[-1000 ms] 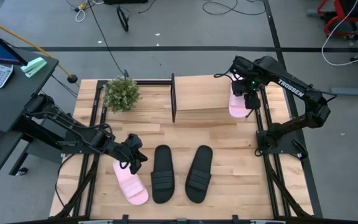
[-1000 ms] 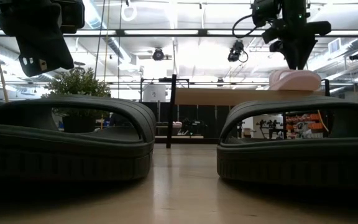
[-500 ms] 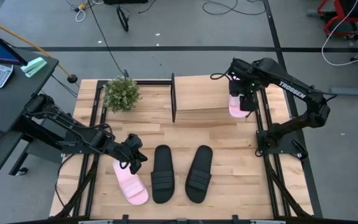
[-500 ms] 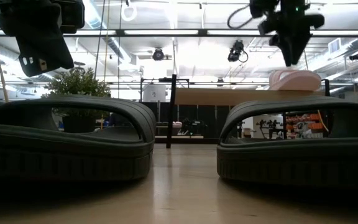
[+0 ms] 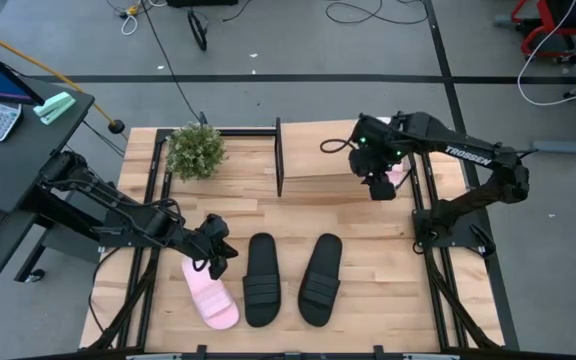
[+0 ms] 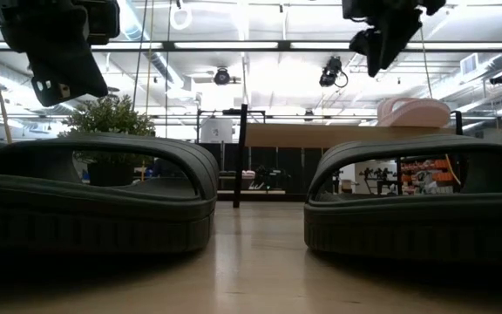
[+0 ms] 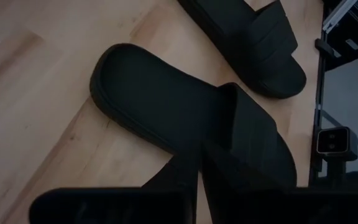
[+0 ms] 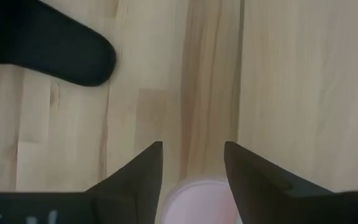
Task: Pick and place slides into the shelf
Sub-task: Put the pink slipper on the shelf
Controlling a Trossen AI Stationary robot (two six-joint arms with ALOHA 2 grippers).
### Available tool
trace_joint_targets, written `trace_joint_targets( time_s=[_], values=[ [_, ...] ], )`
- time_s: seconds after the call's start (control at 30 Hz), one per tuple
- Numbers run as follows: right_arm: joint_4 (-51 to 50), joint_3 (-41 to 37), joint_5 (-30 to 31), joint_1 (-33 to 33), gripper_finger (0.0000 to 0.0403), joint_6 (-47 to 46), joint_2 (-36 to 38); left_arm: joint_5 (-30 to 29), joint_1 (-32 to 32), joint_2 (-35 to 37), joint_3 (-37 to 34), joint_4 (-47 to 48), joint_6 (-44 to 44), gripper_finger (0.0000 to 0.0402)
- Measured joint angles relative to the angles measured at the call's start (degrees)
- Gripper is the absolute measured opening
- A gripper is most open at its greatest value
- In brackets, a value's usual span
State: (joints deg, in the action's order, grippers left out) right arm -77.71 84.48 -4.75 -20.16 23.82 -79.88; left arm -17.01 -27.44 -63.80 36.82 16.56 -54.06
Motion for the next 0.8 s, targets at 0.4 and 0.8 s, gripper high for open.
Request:
trace_joint_targets(
  time_s=[0.4, 0.8],
  values=[
    [5.7, -9.3, -0.2, 0.1, 0.0178, -1.4, 0.0, -1.0, 0.0, 0.0, 0.0, 0.0, -0.1, 0.0036],
    [5.6, -14.0, -0.1, 1.0, 0.0163, -3.5, 0.0, -1.0, 0.0, 0.0, 0.0, 0.0, -0.2, 0.0025]
  ],
)
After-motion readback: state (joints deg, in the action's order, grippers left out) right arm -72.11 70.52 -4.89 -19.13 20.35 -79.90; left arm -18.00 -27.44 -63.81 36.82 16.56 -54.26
